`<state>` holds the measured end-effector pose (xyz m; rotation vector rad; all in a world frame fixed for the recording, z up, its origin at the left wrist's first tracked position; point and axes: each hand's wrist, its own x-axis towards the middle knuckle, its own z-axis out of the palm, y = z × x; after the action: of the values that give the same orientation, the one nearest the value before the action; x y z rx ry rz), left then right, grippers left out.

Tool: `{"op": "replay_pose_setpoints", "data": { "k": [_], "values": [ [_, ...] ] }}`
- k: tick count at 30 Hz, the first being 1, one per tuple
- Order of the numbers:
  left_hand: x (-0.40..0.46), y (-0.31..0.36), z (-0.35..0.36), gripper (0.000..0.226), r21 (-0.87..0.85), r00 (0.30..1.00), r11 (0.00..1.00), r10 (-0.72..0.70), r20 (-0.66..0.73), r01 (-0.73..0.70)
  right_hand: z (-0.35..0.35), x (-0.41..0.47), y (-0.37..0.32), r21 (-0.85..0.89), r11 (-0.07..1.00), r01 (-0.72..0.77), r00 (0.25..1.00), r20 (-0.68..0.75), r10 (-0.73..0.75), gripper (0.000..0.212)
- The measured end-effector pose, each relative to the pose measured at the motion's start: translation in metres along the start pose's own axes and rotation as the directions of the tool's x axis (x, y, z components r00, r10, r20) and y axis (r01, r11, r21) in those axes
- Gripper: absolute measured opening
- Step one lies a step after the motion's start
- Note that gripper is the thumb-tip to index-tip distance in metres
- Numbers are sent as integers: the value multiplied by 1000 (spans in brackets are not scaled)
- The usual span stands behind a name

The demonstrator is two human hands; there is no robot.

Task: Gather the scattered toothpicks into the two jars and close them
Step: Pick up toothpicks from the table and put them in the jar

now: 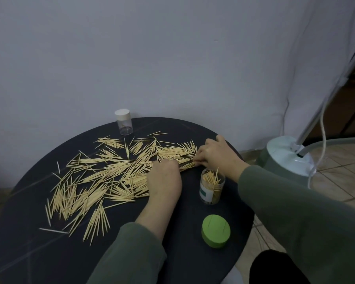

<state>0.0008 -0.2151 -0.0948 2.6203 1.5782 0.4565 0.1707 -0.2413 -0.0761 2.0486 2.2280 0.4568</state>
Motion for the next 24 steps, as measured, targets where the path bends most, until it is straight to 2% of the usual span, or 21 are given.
{"op": "replay_pose_setpoints", "data": {
  "k": [7, 13, 17, 20, 22, 24],
  "values": [
    [1, -1, -1, 26, 13, 999, 1000, -4, 39, 4, -2, -9, 2, 65, 994, -86, 994, -58, 90, 30],
    [-1, -2, -9, 24, -66, 999, 998, -11, -37, 8, -3, -16, 5, 272, 939, -210, 965, -99, 245, 26],
    [-1, -1, -12, 25, -163, 994, 987, -15, -105, -3, -4, -22, 7, 453, 850, -270, 932, -97, 348, 21],
    [0, -3, -8, 25, -243, 984, 970, -17, -178, -27, -7, -27, 8, 578, 756, -307, 915, -40, 402, 16],
    [-1, -4, -5, 24, -303, 973, 952, -17, -229, -55, -13, -31, 7, 709, 636, -303, 901, -3, 433, 9],
    [-2, -4, -4, 22, -432, 959, 895, -14, -282, -113, -21, -35, 5, 822, 492, -286, 884, 28, 467, 10]
  ]
}}
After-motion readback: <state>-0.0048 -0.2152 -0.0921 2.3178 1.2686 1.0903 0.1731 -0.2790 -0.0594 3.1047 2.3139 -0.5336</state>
